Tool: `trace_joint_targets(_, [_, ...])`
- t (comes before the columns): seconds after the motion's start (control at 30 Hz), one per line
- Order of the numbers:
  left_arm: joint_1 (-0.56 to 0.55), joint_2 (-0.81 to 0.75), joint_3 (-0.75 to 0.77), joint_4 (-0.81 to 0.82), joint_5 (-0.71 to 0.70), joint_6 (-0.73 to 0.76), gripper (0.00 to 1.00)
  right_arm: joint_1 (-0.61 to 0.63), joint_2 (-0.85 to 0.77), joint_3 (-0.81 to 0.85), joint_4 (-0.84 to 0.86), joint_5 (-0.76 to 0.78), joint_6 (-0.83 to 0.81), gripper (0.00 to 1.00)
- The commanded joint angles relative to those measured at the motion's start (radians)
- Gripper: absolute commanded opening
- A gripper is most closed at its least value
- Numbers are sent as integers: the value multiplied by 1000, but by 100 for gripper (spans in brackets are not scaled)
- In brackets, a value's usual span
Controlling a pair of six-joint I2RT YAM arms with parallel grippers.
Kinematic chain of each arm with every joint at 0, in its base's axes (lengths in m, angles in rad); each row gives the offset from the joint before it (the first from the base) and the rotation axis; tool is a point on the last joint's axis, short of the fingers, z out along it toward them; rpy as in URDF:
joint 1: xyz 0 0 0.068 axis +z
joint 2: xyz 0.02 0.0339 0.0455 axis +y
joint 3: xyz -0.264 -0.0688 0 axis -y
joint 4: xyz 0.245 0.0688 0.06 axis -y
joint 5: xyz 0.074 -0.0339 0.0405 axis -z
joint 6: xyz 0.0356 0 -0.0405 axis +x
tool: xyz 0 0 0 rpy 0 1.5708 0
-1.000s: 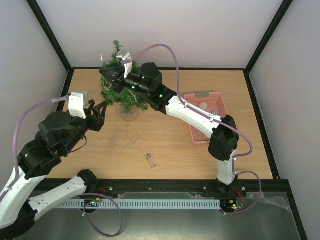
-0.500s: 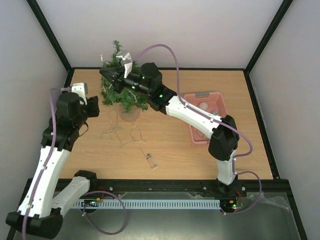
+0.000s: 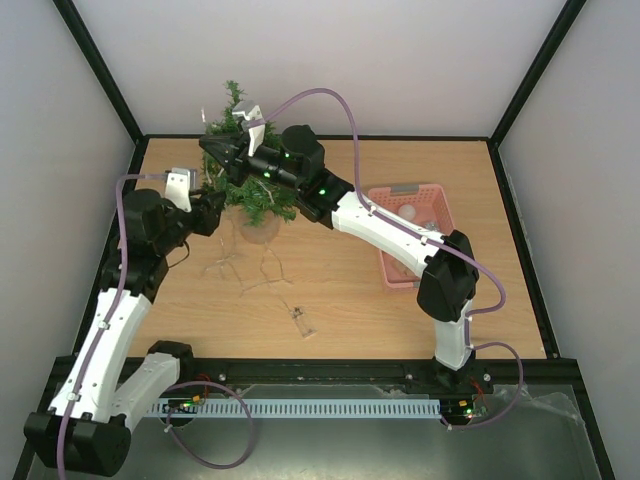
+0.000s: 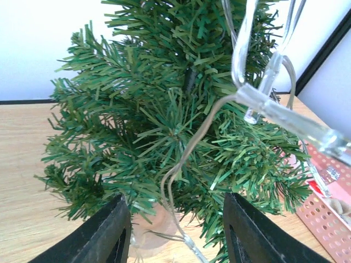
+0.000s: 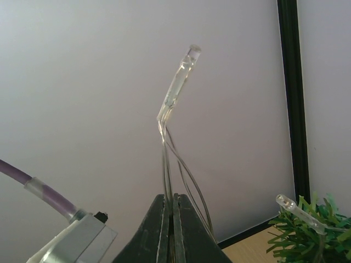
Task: Decorate the small christmas tree
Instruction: Wrap the decoration item around the Christmas tree.
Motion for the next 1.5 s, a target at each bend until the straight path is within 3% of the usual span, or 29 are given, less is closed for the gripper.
trace_joint_targets(0.0, [6, 12, -21, 103, 70, 15, 48, 5, -37, 23, 6, -12, -9, 2])
trace_joint_targets(0.3, [6, 67, -41, 202, -10, 1, 43, 5, -26, 27, 26, -29, 21, 2])
trace_joint_targets(0.63, [6, 56, -55, 285, -93, 22, 3, 5, -27, 26, 23, -25, 26, 2])
trace_joint_targets(0.8, [8, 52, -53, 257, -145, 16, 2, 5, -26, 32, 20, -15, 27, 5])
trace_joint_targets(0.9, [14, 54, -37, 230, -229, 10, 2, 5, -20, 40, -4, -17, 27, 12])
trace_joint_targets(1.03, [86, 107, 57, 140, -252, -46, 3, 5, -9, 103, -166, 10, -58, 19])
trace_joint_targets(1.47, [251, 284, 239, 148, -122, -159, 2, 1, 35, 231, -297, 141, -189, 14])
